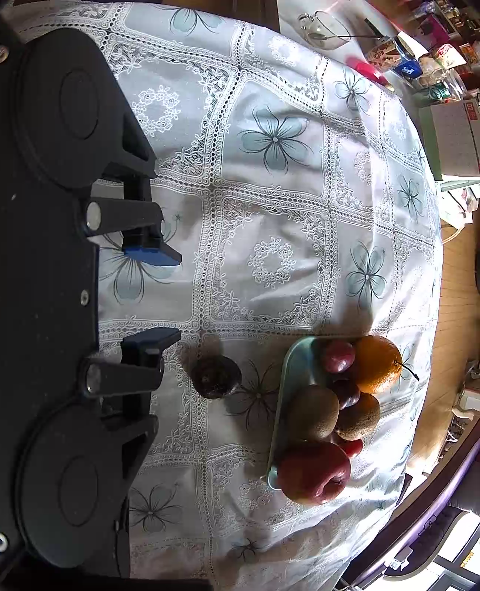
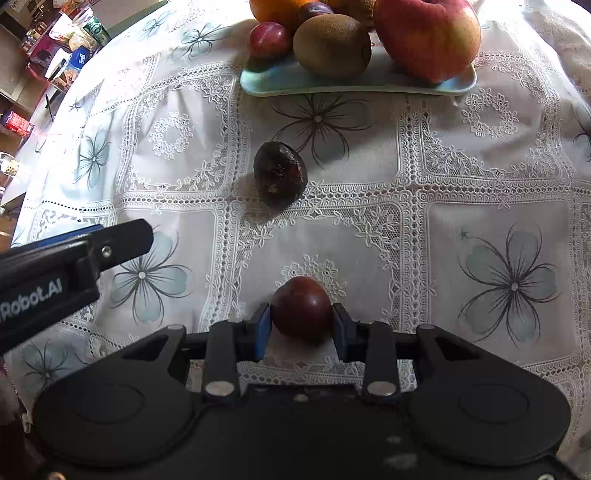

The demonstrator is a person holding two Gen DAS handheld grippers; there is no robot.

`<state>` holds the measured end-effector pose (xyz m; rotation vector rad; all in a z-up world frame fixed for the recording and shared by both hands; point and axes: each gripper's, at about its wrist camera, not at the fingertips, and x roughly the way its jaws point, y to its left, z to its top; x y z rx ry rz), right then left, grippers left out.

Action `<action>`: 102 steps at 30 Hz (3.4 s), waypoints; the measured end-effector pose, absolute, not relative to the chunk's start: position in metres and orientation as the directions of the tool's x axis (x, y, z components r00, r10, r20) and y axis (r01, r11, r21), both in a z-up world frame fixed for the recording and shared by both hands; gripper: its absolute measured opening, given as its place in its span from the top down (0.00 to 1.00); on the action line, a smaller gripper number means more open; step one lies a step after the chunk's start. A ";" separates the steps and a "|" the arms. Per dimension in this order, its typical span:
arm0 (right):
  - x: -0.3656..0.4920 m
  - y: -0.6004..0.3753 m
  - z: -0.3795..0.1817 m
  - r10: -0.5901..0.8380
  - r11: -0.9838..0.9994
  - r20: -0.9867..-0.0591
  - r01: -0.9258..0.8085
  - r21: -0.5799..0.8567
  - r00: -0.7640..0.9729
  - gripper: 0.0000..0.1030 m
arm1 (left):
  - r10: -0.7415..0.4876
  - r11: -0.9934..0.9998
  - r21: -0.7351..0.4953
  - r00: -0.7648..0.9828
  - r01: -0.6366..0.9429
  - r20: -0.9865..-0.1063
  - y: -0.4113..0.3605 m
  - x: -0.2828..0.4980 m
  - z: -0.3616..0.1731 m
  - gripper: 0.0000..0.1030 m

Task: Organize fruits
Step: 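Close the right gripper on the dark red plum while the left grasps the black plum, then carry the plum into the basket and open the right gripper while the left releases the black plum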

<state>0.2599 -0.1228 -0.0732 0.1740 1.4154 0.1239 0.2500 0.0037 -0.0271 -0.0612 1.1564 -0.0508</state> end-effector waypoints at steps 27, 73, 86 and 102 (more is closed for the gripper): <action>0.192 -0.211 -0.025 0.066 0.981 -0.912 0.139 0.132 0.405 0.65 | -0.037 0.996 0.001 0.413 0.091 -0.910 -0.085 0.296 -0.081 0.54; -0.003 -0.165 0.068 0.124 0.989 -0.861 0.011 0.149 0.494 0.65 | -0.152 0.977 -0.056 0.492 0.204 -0.857 -0.036 0.035 0.008 0.54; 0.012 -0.154 0.034 0.038 0.997 -0.900 0.047 0.065 0.435 0.65 | -0.010 0.999 0.012 0.522 0.038 -0.853 -0.017 0.044 -0.012 0.54; 0.016 -0.147 0.024 0.031 0.998 -0.902 0.039 0.053 0.430 0.64 | -0.022 0.999 -0.005 0.488 0.037 -0.872 -0.013 0.041 -0.023 0.54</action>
